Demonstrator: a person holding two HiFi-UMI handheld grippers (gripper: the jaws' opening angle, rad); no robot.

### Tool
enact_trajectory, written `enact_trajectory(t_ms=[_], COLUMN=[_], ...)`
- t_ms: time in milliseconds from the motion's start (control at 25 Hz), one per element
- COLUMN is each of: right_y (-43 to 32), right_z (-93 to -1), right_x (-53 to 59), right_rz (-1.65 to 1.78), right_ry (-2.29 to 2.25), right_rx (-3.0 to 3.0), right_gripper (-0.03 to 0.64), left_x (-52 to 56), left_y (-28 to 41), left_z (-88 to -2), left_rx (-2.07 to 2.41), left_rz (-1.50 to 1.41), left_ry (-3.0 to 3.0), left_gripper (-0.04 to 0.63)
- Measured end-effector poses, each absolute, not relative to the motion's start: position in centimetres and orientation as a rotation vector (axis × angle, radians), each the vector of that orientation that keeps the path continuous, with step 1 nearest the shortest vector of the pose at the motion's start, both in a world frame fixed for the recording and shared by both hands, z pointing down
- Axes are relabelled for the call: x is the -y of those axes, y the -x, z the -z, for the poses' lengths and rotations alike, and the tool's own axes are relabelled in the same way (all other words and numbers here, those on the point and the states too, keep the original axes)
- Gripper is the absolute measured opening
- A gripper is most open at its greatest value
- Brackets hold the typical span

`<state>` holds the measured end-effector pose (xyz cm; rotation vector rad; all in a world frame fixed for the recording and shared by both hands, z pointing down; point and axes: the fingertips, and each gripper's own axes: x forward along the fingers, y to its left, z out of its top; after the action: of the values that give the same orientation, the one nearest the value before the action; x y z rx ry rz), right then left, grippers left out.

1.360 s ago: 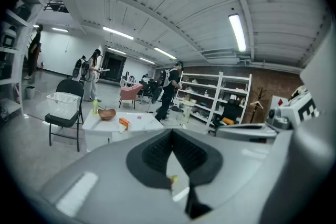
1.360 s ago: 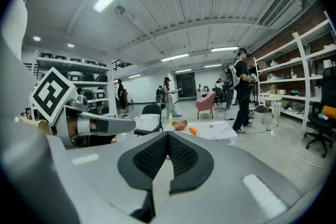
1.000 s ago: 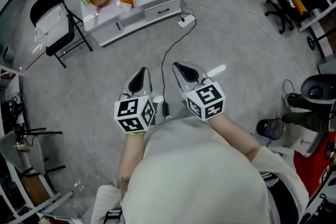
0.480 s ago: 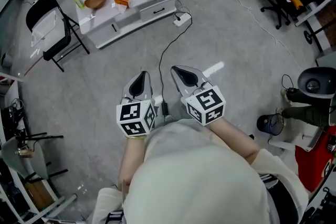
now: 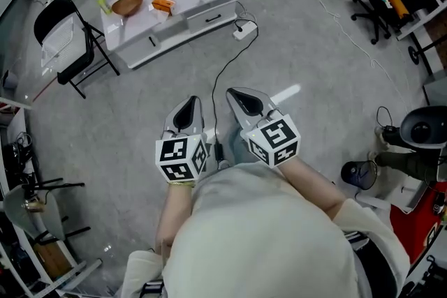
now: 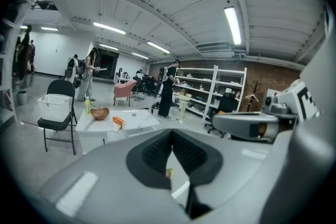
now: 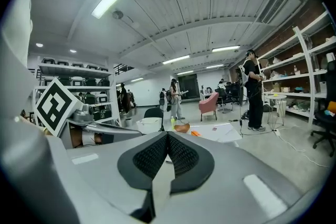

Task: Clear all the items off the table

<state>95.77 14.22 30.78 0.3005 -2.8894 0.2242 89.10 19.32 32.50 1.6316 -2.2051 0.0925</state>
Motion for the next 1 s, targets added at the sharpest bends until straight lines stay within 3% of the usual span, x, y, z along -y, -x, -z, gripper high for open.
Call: enact_trajectory(t_ms=[1000], right_y=[-86.2], right_z=[-30.1], right_x=[5.6], right_rz=[-0.220], right_ry=[-0.247], right_rx=[2.848], right_gripper=[-0.003], left_x=[0.7], left_y=[-80.7], left_z=[-31.7], left_rx=[2.204], left_rz=[-0.097], left_ry=[-1.612], left_gripper=[0.009])
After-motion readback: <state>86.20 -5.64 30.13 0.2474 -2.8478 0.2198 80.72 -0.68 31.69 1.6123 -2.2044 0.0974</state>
